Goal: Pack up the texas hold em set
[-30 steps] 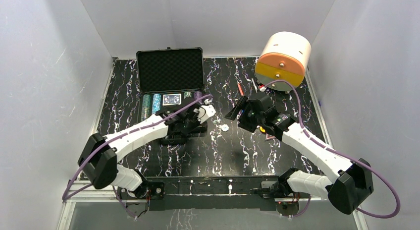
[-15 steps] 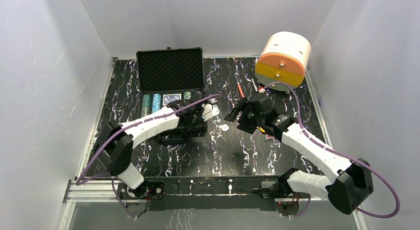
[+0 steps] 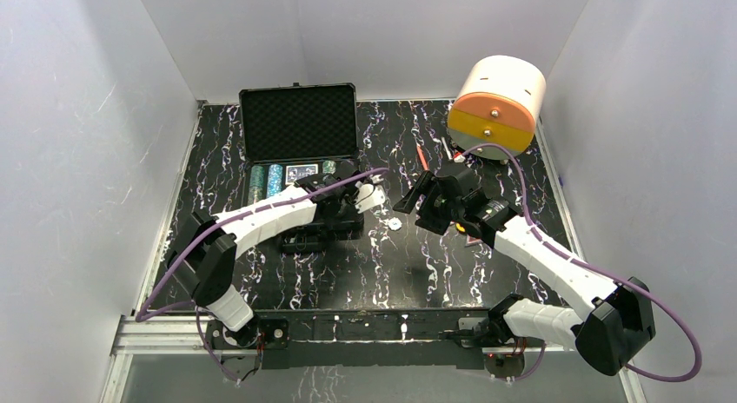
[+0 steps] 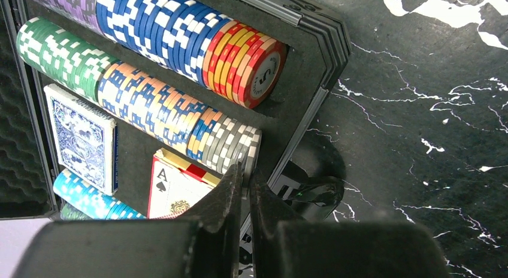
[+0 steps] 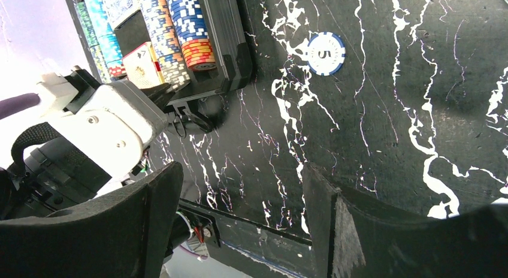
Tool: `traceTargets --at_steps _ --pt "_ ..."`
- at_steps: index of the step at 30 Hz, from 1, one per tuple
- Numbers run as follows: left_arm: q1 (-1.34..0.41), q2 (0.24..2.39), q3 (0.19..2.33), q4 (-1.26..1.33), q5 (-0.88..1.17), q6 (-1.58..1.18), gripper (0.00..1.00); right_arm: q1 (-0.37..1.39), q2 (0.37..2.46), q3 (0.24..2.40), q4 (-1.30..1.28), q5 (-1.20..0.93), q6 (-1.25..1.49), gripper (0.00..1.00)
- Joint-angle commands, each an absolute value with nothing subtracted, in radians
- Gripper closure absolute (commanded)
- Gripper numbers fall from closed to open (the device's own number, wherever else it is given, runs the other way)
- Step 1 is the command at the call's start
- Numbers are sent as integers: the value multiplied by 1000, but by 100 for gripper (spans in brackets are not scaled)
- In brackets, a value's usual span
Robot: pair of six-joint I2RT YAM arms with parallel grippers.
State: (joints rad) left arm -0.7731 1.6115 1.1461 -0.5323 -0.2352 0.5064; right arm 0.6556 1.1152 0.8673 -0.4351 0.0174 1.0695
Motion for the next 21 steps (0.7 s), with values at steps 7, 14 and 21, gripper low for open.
traceTargets --at_steps 7,14,21 --pt "-741 1611 1136 -528 -347 599 87 653 1116 867 -394 8 1071 20" --pt "-741 1586 1159 -563 -274 572 72 653 1126 877 -394 7 1068 20" --pt "-742 1549 1169 -582 -200 551 69 653 1126 879 -394 8 1067 20"
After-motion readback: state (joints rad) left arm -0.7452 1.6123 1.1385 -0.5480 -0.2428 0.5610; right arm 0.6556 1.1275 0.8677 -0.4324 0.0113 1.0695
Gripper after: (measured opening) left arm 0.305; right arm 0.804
